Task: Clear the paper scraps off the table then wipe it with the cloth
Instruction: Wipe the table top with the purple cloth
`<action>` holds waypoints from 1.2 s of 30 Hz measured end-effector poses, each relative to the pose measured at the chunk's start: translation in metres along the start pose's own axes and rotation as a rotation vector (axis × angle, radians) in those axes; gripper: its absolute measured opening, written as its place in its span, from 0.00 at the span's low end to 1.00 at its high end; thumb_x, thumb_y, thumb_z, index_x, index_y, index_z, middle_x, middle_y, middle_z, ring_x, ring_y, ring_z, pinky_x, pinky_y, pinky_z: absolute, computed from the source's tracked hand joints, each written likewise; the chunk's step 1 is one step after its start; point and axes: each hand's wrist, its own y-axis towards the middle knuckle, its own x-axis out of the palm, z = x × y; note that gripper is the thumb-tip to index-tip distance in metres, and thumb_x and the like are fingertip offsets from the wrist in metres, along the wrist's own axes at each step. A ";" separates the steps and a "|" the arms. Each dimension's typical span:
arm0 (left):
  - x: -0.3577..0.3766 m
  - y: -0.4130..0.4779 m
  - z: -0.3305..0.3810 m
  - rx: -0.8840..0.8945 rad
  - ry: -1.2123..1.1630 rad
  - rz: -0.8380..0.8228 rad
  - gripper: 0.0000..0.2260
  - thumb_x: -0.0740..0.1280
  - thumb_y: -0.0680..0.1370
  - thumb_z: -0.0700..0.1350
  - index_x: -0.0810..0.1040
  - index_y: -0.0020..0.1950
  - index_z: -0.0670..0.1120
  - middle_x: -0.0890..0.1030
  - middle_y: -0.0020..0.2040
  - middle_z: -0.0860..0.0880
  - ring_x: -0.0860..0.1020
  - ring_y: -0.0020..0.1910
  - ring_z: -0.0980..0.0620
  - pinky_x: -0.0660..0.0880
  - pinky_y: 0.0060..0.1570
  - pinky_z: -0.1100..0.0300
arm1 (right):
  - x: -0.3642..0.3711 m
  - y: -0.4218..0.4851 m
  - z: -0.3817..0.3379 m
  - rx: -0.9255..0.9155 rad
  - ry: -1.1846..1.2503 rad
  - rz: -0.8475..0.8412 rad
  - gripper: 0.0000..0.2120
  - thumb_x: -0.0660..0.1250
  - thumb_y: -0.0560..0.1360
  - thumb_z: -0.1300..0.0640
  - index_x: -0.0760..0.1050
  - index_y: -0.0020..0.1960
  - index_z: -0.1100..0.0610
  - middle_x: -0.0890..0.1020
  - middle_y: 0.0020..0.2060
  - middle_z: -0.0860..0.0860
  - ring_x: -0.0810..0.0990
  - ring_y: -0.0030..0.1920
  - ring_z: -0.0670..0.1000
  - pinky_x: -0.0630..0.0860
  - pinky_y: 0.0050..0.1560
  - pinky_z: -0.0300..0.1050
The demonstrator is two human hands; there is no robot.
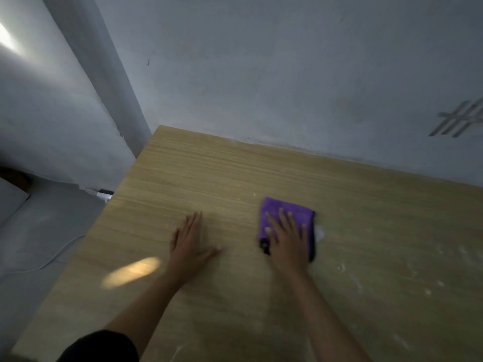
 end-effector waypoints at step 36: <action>-0.025 -0.167 -0.034 0.002 -0.133 0.044 0.26 0.45 0.77 0.53 0.68 0.69 0.43 0.67 0.72 0.45 0.60 0.74 0.49 0.53 0.73 0.52 | 0.031 -0.249 -0.104 -0.338 0.038 -0.045 0.18 0.56 0.76 0.50 0.70 0.65 0.44 0.71 0.68 0.45 0.63 0.72 0.52 0.56 0.69 0.54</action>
